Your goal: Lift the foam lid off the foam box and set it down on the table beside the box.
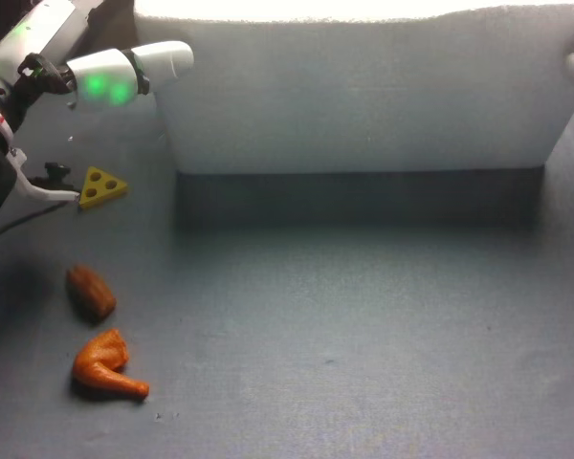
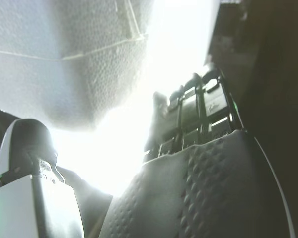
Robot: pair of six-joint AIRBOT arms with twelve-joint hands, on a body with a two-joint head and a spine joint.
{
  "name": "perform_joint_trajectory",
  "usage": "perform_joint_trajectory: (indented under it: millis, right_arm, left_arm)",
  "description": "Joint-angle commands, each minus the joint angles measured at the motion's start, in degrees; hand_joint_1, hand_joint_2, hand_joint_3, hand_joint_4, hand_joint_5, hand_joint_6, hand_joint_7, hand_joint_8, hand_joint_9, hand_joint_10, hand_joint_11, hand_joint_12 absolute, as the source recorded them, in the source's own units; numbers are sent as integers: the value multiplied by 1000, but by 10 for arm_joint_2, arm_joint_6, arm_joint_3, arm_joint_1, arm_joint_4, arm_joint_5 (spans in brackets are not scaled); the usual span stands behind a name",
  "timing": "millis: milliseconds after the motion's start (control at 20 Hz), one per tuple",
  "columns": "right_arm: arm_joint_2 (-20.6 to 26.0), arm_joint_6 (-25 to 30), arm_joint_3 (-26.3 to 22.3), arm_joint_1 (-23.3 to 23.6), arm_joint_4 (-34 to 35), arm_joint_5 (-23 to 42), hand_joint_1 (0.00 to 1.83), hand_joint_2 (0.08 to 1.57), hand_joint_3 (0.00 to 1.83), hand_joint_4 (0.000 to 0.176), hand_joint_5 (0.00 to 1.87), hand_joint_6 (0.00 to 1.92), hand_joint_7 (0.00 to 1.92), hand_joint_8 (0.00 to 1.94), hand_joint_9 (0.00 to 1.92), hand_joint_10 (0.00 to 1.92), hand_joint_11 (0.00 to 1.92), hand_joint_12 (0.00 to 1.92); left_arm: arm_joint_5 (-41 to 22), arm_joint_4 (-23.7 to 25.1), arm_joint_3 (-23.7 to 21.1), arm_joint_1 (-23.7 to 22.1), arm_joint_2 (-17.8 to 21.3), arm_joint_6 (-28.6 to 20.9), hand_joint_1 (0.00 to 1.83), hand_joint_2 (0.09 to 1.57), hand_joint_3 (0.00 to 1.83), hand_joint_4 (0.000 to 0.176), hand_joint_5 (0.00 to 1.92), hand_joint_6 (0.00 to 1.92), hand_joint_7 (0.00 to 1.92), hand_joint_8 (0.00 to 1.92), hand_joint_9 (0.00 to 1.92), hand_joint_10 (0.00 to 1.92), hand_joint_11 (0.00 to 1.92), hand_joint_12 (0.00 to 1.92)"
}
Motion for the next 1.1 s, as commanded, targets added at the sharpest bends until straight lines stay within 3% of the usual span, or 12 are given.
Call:
perform_joint_trajectory:
  millis: [0,150,350,450,550,600,750,800,850,900,1000,1050]
  right_arm:
    - [7,8,8,5,-9,70,474,1147,0,0,0,0,0,0,0,0,0,0]
    - [5,14,10,6,-12,72,453,1185,16,0,0,0,16,6,13,5,0,0]
    - [2,23,13,6,-17,74,492,1190,8,0,50,21,96,32,74,32,34,19]
    - [2,28,13,6,-20,76,523,1220,1,0,163,107,183,14,110,90,0,484]
    - [2,31,13,6,-22,78,504,1243,5,0,137,117,202,15,125,115,0,582]
    - [2,33,12,6,-23,79,521,1242,0,0,218,191,351,76,238,231,0,1046]
    - [2,37,11,6,-27,83,507,1259,0,0,23,543,331,27,30,682,0,1203]
    - [2,39,10,6,-30,85,506,1258,0,0,16,599,303,11,5,639,0,1131]
    - [2,41,8,6,-34,88,505,1263,1,0,32,567,245,6,0,479,0,854]
    - [2,41,6,6,-37,90,505,1263,1,0,32,567,245,6,0,479,0,854]
    - [2,41,0,6,-43,97,503,1230,0,0,13,391,172,3,0,309,0,468]
    - [2,42,-4,6,-47,100,528,1222,0,0,73,553,216,12,0,353,0,400]
  left_arm:
    - [-67,2,6,-6,0,-7,516,981,0,0,104,13,0,0,0,0,0,0]
    - [-68,7,8,-8,-3,-11,447,953,0,0,294,53,41,3,0,0,0,0]
    - [-70,11,10,-9,-6,-15,438,963,3,0,344,54,52,5,0,0,0,0]
    - [-72,12,10,-8,-7,-18,462,987,12,0,398,70,79,14,0,0,0,0]
    - [-74,12,9,-7,-7,-19,475,975,5,0,375,57,69,8,0,0,0,0]
    - [-75,12,9,-7,-7,-20,479,981,7,0,387,60,78,11,0,0,0,0]
    - [-81,15,8,-6,-7,-23,480,988,8,0,414,64,82,8,0,0,0,0]
    - [-84,17,7,-6,-7,-24,487,993,10,0,401,56,78,6,0,0,0,0]
    - [-90,18,3,-6,-4,-24,476,1007,15,0,380,44,67,0,0,0,0,0]
    - [-94,20,0,-6,-1,-23,476,1007,15,0,380,44,67,0,0,0,0,0]
    - [-102,24,-5,-6,5,-23,504,1021,18,0,331,20,40,0,0,0,0,0]
    - [-107,25,-8,-6,7,-22,509,1010,12,0,326,18,29,0,0,0,0,0]
